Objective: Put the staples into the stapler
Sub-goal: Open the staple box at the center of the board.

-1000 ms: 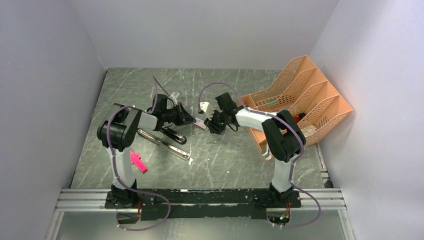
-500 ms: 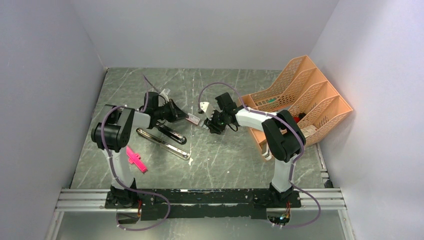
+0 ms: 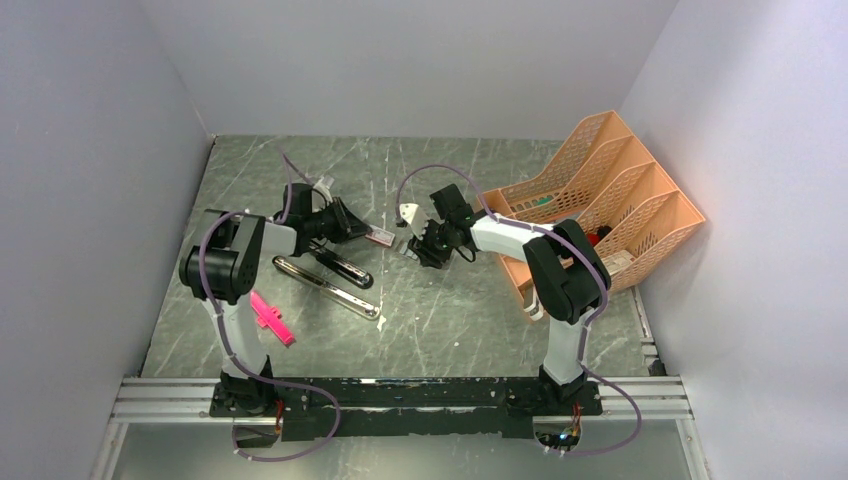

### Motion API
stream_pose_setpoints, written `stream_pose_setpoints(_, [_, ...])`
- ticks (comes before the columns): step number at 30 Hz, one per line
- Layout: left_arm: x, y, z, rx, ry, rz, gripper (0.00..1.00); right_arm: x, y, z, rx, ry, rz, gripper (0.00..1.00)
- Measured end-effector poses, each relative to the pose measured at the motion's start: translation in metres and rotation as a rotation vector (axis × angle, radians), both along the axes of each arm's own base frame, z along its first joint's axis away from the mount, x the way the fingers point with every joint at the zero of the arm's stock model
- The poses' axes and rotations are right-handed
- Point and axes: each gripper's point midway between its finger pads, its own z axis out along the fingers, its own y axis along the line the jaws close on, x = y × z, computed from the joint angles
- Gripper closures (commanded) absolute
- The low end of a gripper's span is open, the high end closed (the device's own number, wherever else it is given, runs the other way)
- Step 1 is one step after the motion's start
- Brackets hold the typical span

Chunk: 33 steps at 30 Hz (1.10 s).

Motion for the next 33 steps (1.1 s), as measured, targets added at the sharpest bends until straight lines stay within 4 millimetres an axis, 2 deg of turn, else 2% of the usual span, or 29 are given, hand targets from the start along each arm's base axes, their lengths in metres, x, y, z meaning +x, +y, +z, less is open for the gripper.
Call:
stream_pose_setpoints(4, [0.002, 0.002, 0.006, 0.009, -0.011, 0.017, 0.66, 0.001, -0.002, 0.000, -0.012, -0.001, -0.007, 0.51])
stream_pose_setpoints(9, [0.004, 0.005, 0.029, 0.013, -0.061, 0.043, 0.57, 0.004, -0.006, 0.000, -0.032, -0.010, -0.020, 0.45])
stream_pose_setpoints(18, [0.004, 0.010, 0.067, 0.026, -0.121, 0.083, 0.51, 0.002, -0.013, 0.003, -0.058, -0.017, -0.039, 0.42])
stream_pose_setpoints(24, [-0.007, 0.018, 0.118, 0.049, -0.196, 0.107, 0.50, -0.014, -0.026, 0.011, -0.047, -0.009, -0.109, 0.42])
stream_pose_setpoints(30, [-0.022, 0.027, 0.184, 0.100, -0.313, 0.101, 0.49, 0.004, -0.028, 0.046, 0.096, -0.093, -0.373, 0.42])
stream_pose_setpoints(33, [-0.035, 0.032, 0.211, 0.142, -0.373, 0.081, 0.49, 0.011, -0.030, 0.056, 0.182, -0.091, -0.534, 0.42])
